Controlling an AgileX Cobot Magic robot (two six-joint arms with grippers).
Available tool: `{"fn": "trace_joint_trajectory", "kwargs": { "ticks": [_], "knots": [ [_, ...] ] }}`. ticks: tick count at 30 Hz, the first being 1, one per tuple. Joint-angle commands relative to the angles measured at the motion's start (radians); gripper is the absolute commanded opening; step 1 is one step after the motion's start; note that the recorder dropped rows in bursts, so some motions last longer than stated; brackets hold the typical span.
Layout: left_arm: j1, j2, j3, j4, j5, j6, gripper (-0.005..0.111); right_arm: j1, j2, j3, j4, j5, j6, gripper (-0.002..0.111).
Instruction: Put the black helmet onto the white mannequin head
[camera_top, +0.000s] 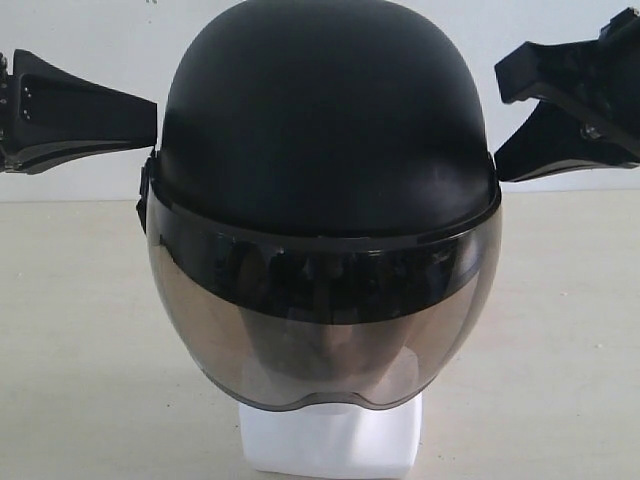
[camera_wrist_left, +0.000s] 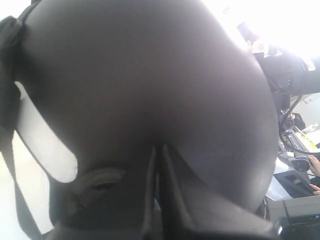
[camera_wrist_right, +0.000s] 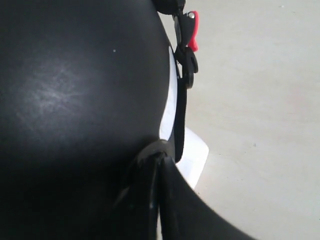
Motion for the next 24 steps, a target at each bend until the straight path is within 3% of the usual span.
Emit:
{"fn": "trace_joint_trajectory", "kwargs": {
  "ticks": [1,24],
  "knots": [
    [0.004,0.004,-0.001,0.023,0.017,-0.005,0.004,0.005,-0.006,0.004,0.027,0.020,-0.004,0.000],
    [0.018,-0.139,0.013,0.023,0.017,-0.007,0.004,0.005,-0.172,0.004,-0.130,0.078,0.090,0.000]
  ]
}}
